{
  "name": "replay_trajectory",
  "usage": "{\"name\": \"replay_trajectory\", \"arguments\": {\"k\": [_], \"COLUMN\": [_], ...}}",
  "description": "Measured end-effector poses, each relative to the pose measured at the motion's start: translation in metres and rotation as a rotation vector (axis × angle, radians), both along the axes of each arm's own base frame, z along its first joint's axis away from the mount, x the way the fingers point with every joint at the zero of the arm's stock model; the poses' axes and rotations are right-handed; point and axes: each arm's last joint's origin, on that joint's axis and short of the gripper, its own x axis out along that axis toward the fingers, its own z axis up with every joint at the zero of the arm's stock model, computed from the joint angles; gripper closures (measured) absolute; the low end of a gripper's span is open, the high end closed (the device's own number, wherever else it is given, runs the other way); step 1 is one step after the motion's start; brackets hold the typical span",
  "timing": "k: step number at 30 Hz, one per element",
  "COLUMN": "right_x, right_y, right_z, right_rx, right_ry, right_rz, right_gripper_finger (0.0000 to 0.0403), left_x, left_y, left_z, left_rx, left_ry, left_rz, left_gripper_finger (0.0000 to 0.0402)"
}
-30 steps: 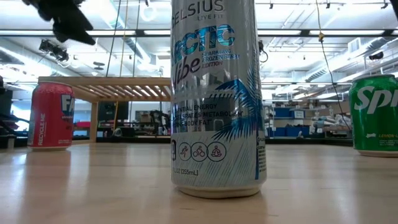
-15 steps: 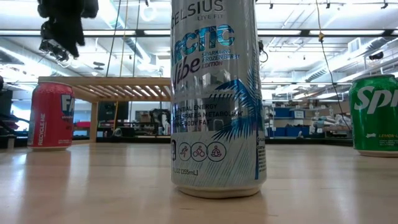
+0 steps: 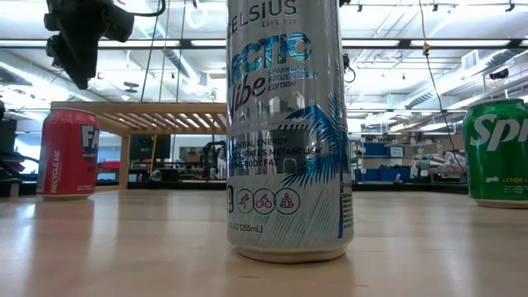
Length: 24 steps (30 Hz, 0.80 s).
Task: Place canned beverage on shelf
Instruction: Put the top orange soda can on the shelf
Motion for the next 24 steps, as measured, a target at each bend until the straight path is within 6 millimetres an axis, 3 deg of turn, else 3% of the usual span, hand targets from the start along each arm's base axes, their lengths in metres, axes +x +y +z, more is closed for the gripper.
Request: {"name": "replay_trajectory", "arguments": {"k": [11, 24], "right_x": [0.002, 0.009], "right_y": [-0.001, -0.004], "right_z": [-0.001, 0.012], "right_rx": [0.015, -0.048], "right_ry": [-0.011, -0.162], "right_rz": [-0.013, -0.011], "right_gripper_finger": [0.0004, 0.0004], "left_x": [0.002, 0.009], "left_y": [0.0, 0.001], "left_z": [0.001, 0.004], "left_rx": [0.019, 0.045], "left_ry": [-0.016, -0.093], "left_rz": [-0.054, -0.103], "left_gripper_finger": [0.0153, 0.0153]}}
